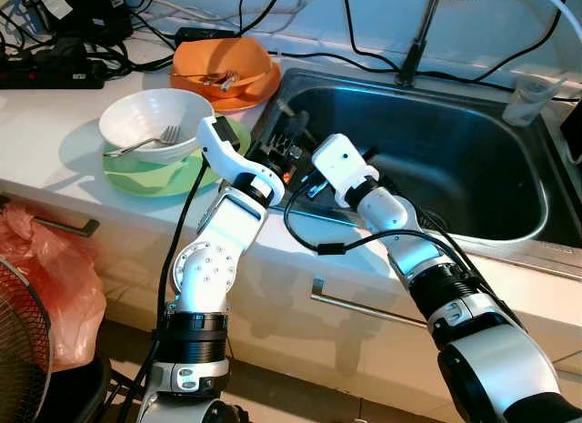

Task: Kitchen organization

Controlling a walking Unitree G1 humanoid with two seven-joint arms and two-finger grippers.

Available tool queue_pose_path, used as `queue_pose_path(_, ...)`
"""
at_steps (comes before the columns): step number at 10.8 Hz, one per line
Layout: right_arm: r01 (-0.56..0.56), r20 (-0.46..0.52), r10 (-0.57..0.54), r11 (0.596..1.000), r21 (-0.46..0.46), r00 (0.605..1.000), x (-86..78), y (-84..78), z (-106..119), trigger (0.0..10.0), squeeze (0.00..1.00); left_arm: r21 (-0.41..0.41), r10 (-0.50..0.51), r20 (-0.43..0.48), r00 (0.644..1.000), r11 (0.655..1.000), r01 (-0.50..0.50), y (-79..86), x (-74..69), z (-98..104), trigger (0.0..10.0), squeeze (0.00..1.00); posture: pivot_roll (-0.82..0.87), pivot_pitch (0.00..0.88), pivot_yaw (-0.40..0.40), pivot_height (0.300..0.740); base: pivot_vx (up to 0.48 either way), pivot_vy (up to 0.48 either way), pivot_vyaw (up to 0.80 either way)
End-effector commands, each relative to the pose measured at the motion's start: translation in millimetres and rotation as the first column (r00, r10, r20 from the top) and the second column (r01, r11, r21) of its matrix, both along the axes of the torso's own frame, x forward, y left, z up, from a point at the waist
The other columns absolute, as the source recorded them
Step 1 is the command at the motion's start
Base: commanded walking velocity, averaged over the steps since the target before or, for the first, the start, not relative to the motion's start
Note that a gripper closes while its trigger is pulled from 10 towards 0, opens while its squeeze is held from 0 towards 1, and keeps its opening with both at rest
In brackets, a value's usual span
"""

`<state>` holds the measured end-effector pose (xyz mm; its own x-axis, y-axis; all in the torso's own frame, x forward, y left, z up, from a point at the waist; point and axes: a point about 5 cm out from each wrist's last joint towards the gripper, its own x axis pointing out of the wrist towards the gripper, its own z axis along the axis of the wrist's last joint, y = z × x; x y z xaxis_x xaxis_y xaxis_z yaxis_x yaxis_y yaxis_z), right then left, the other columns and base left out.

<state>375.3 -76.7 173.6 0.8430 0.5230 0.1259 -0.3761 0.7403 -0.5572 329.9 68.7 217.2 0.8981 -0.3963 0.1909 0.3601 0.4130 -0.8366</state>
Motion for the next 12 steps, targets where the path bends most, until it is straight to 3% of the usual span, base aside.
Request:
queue_pose_path(1,0.019,0.008,-0.019,1.000,0.022,1.000,2.3,-4.0,4,10.0,0.00,-0.055,-0.053,0.026,0.998,0.997,0.054,-19.9,-4.2,9,10.0,1.00,0.06,0.060,-0.017,0.740,0.000,0.000,0.00)
queue_pose_path(3,0.027,0.006,-0.027,0.999,0.017,1.000,2.9,-5.9,3,10.0,0.00,0.003,-0.075,0.081,0.994,0.997,0.075,-16.7,-5.7,14,10.0,1.00,0.06,0.056,-0.014,0.740,0.000,0.000,0.00)
queue_pose_path(4,0.038,0.006,-0.038,0.999,0.013,0.999,3.9,-8.9,3,10.0,0.00,0.097,-0.111,0.154,0.982,0.991,0.097,-13.7,-9.4,19,10.0,1.00,0.06,0.057,-0.012,0.740,0.000,0.000,0.00)
queue_pose_path(5,0.050,0.005,-0.050,0.999,0.008,0.999,4.8,-11.9,3,10.0,0.00,0.154,-0.122,0.173,0.977,0.983,0.095,-8.5,-10.3,17,10.0,1.00,0.06,0.057,-0.009,0.740,0.000,0.000,0.00)
queue_pose_path(7,0.092,-0.003,-0.092,0.996,-0.011,0.996,6.7,-23.5,0,10.0,0.00,0.194,-0.113,0.154,0.982,0.978,0.082,2.8,-9.4,8,10.0,1.00,0.07,0.061,-0.004,0.740,0.000,0.000,0.00)
queue_pose_path(9,0.151,0.009,-0.151,0.988,-0.029,0.988,10.0,-41.5,2,10.0,0.00,0.338,-0.191,0.203,0.960,0.934,0.115,4.8,-16.3,3,10.0,1.00,0.06,0.065,0.003,0.740,0.000,0.000,0.00)
queue_pose_path(12,0.254,0.021,-0.253,0.966,-0.053,0.967,16.2,-69.2,9,10.0,0.00,0.490,-0.230,0.200,0.952,0.865,0.106,15.2,-17.3,-13,10.0,1.00,0.06,0.071,0.009,0.740,0.000,0.000,0.00)
